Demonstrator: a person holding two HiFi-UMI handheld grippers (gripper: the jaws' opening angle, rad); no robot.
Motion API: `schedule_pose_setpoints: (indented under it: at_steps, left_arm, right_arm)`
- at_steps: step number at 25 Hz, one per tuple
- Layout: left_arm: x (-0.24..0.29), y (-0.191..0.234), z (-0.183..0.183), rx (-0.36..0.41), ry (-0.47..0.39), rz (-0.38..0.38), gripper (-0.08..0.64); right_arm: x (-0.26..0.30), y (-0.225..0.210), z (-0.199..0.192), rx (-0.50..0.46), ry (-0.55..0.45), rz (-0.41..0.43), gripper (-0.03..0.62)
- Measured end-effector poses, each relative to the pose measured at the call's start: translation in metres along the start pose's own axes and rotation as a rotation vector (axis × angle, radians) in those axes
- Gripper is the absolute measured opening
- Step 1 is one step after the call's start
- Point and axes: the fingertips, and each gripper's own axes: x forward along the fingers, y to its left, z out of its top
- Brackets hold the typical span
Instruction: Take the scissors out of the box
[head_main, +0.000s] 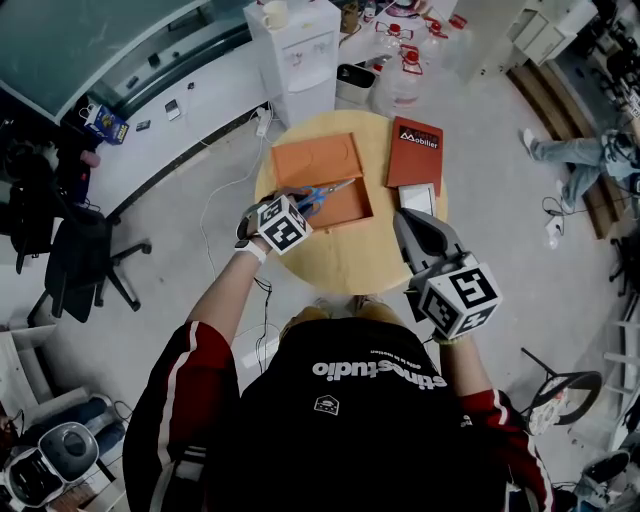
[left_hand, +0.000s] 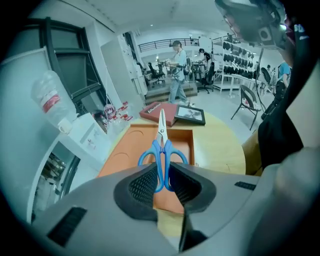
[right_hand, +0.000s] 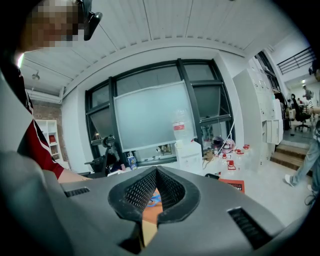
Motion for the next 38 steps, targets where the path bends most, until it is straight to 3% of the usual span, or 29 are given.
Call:
schedule_pose_setpoints:
  at_steps: [12, 30, 38]
  left_arm:
    - [-0.071, 0.019, 0.064, -0.071, -0.284, 0.108, 0.089]
    - [-0.175, 0.045, 0.128, -0.235, -0.623, 0.274, 0.089]
    - [-0.226, 0.04, 0.151, -0.242, -0.728, 0.314, 0.089]
  right_arm:
    - [0.002, 0.005, 0.017, -0.031, -0.032, -0.011, 0.026]
    - [-0.023, -0.02, 0.06, -0.061, -0.115, -0.079, 0.026]
    - [-0.029, -0.025, 0.069, -0.059, -0.149, -0.102, 0.026]
